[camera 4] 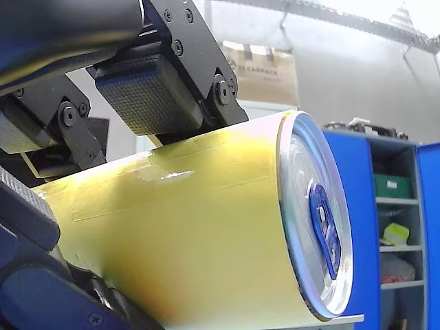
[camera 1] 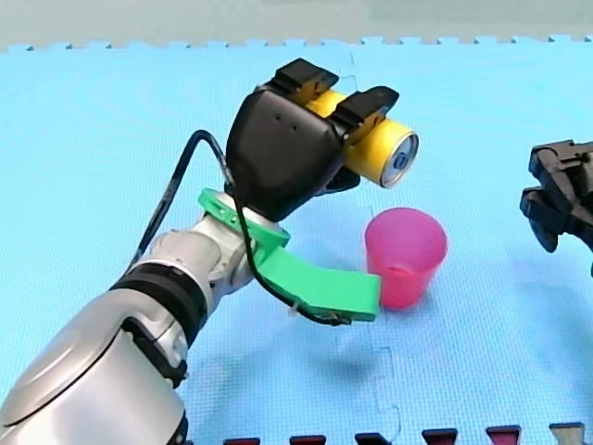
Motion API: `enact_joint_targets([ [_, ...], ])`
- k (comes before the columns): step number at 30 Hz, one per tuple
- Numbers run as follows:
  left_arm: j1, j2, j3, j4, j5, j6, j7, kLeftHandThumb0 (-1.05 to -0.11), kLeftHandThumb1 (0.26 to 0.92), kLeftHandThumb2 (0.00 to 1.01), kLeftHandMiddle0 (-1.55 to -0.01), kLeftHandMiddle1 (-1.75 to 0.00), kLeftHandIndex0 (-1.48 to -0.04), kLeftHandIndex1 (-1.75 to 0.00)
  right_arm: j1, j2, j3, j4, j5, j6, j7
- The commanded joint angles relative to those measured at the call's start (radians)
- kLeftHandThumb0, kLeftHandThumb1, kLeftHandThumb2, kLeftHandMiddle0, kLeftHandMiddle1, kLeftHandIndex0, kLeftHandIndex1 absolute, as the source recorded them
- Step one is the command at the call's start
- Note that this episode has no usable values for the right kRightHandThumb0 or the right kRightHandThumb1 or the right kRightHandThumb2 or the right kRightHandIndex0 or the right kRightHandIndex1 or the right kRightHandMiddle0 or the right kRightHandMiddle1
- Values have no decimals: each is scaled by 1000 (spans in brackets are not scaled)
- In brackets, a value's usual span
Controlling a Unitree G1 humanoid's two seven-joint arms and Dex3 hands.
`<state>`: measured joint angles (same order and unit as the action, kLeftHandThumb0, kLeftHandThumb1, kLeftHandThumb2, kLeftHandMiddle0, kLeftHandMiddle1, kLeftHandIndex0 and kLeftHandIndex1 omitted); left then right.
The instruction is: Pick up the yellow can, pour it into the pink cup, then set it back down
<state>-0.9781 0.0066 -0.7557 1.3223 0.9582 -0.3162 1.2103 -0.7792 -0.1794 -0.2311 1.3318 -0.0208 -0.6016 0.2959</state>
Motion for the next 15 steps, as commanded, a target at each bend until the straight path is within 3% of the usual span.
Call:
enact_joint_targets([
  [1, -8, 4, 3, -1, -6, -2, 12, -262, 764, 0, -984, -756, -1271, -34, 4, -5, -4, -1, 5, 3, 0],
  [6, 3, 4, 27, -4, -27, 7, 43, -255, 759, 0, -957, -799, -1266, -42, 6, -3, -4, 0, 3, 6, -10],
  [8, 15, 16, 45, -5, -47, -7, 48, -254, 756, 0, -968, -630, -1158, -15, 7, -2, -7, 0, 6, 8, -11],
  [11, 42, 37, 96, -20, -108, -104, 38, -266, 750, 0, -1060, -330, -1095, -16, 10, -1, -18, 1, 18, 9, -8],
  [15, 79, 36, 178, -32, -200, -215, 32, -310, 752, 1, -1191, -305, -1195, -53, 10, -10, -17, 2, 14, 12, -9],
])
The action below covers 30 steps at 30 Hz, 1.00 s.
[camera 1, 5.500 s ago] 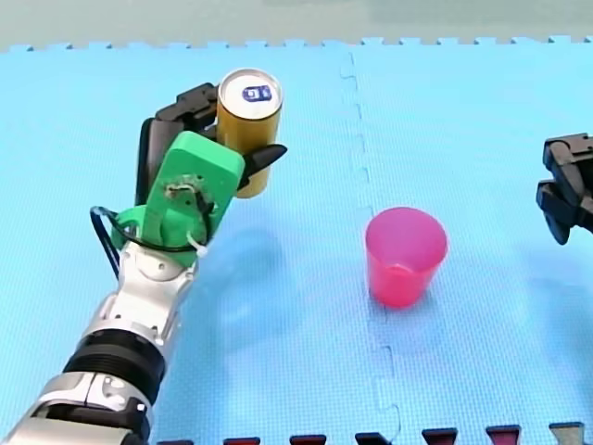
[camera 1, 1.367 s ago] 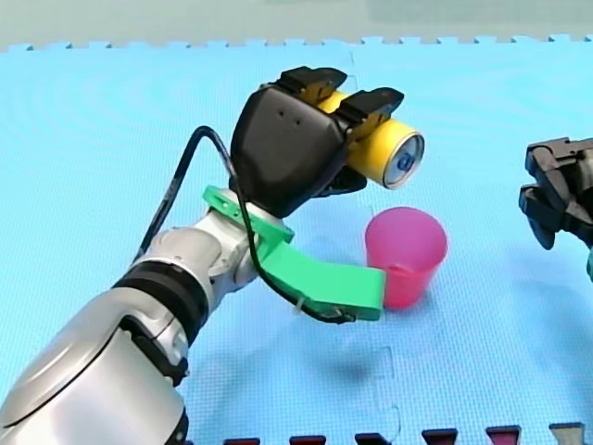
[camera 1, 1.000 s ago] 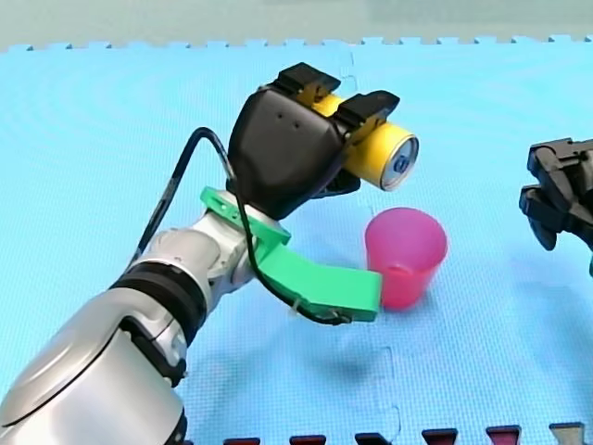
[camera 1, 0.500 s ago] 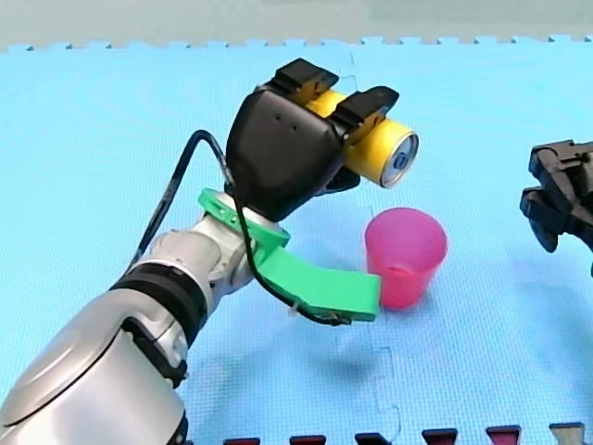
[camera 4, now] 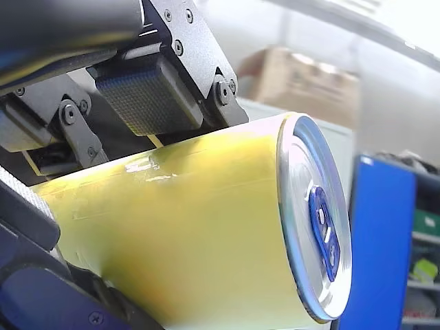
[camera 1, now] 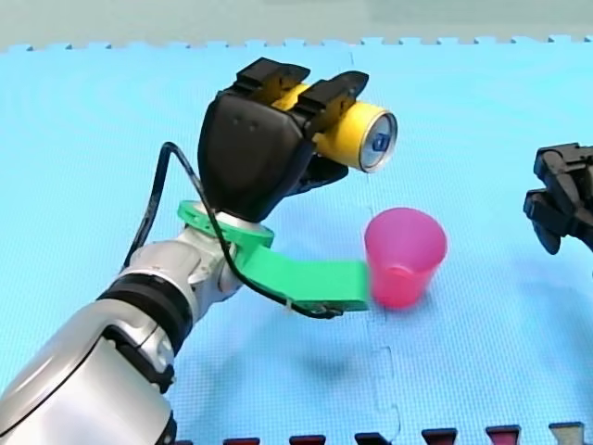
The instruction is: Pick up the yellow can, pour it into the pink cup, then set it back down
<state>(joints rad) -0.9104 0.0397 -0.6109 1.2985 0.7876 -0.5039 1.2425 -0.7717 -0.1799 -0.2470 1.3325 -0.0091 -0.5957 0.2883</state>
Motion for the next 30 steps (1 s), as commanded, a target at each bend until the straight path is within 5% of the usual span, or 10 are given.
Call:
enact_joint_targets([
  [1, 20, 1, 49, -8, -48, -47, -6, -332, 753, 2, -1204, -303, -1199, -49, 2, -12, 1, 1, -1, 7, -4],
  [8, 68, -8, 161, -20, -173, -166, -123, -358, 759, 0, -1251, -159, -1219, -14, -5, -15, 8, 0, -10, 12, -19],
  [16, 104, -13, 220, -33, -209, -183, -168, -347, 747, 0, -1295, -104, -1231, -9, -7, -18, 2, -1, -4, 28, -22],
  [30, 186, -61, 420, -57, -445, -261, -511, -361, 738, 0, -1314, -41, -1254, -5, -13, -20, 0, -2, -1, 27, -22],
])
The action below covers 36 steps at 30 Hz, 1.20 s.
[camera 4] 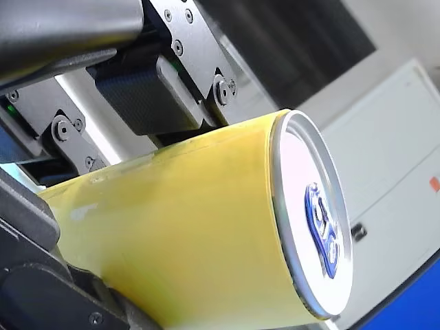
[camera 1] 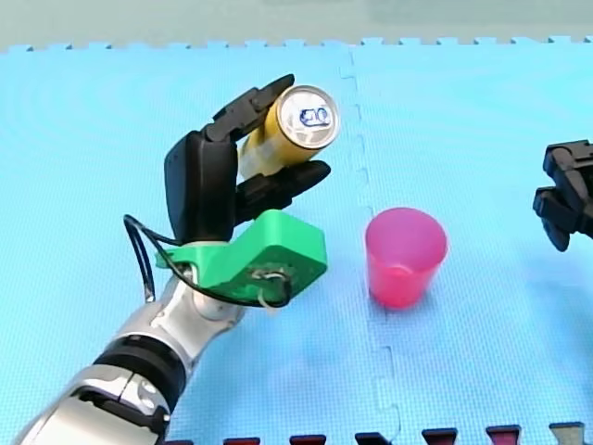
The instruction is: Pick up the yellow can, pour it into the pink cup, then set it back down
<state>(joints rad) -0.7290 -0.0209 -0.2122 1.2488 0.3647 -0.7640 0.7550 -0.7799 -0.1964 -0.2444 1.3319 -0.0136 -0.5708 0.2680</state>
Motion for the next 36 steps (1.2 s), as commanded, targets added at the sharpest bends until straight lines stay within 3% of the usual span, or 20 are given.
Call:
enact_joint_targets([
  [1, 13, -3, 39, -11, -44, 7, -61, -362, 738, 0, -1313, -38, -1253, -4, -5, -4, -2, -1, 3, 1, -4],
  [6, 59, 3, 117, -47, -133, 23, -158, -370, 741, 1, -1280, -10, -1249, -1, -6, -4, -1, -1, 1, 1, -14],
  [12, 108, -14, 192, -89, -203, 3, -197, -391, 746, 2, -1260, -5, -1238, 0, -8, -6, -2, -1, 3, 5, -21],
  [17, 146, -29, 233, -107, -260, -7, -297, -377, 775, 12, -1262, -5, -1216, 0, -10, -9, -3, -1, 2, 6, -29],
  [25, 175, -41, 246, -124, -241, 3, -291, -373, 790, 6, -1260, -2, -1191, -1, -9, -15, -1, -1, -2, 7, -45],
  [36, 234, -56, 226, -170, -187, 24, -261, -382, 796, 3, -1250, 0, -1186, 0, -11, -24, -2, 1, -2, 14, -45],
])
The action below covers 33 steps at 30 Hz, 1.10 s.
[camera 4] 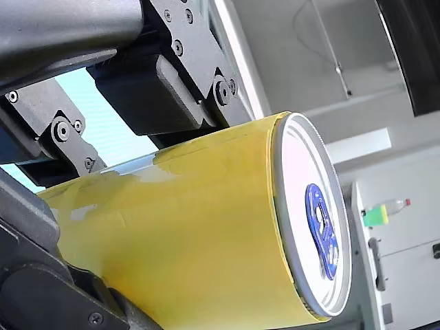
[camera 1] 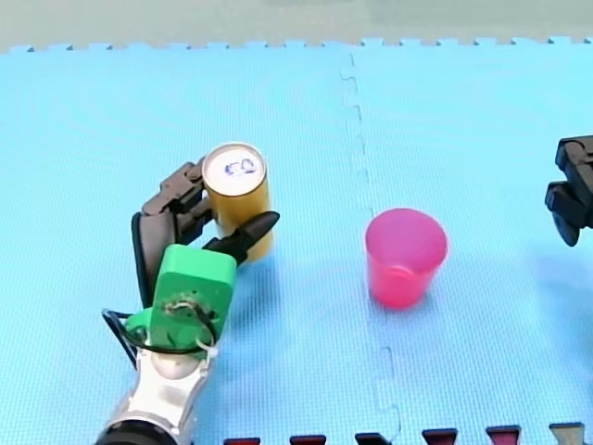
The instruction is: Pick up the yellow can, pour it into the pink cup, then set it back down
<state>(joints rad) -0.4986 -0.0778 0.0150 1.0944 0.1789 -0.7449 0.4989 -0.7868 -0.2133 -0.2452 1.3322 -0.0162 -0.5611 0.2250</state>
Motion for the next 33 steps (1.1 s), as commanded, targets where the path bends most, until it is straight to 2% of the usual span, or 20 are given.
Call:
enact_joint_targets([
  [1, 6, 1, -3, -22, -2, 16, -14, -381, 797, 3, -1248, 0, -1183, 0, -5, -8, -1, 2, 0, 6, -2],
  [12, 45, -6, -19, -99, 6, 124, -56, -379, 805, 2, -1215, -1, -1172, -1, -9, -16, 1, 2, -6, 21, 1],
  [27, 75, -18, -23, -106, 18, 171, -4, -396, 806, 0, -1224, -4, -1192, -5, -10, -22, 8, 1, -12, 26, -4],
  [33, 89, -22, -20, -140, 6, 201, -15, -405, 809, 1, -1199, -1, -1197, -4, -12, -27, 12, 0, -17, 25, -7],
])
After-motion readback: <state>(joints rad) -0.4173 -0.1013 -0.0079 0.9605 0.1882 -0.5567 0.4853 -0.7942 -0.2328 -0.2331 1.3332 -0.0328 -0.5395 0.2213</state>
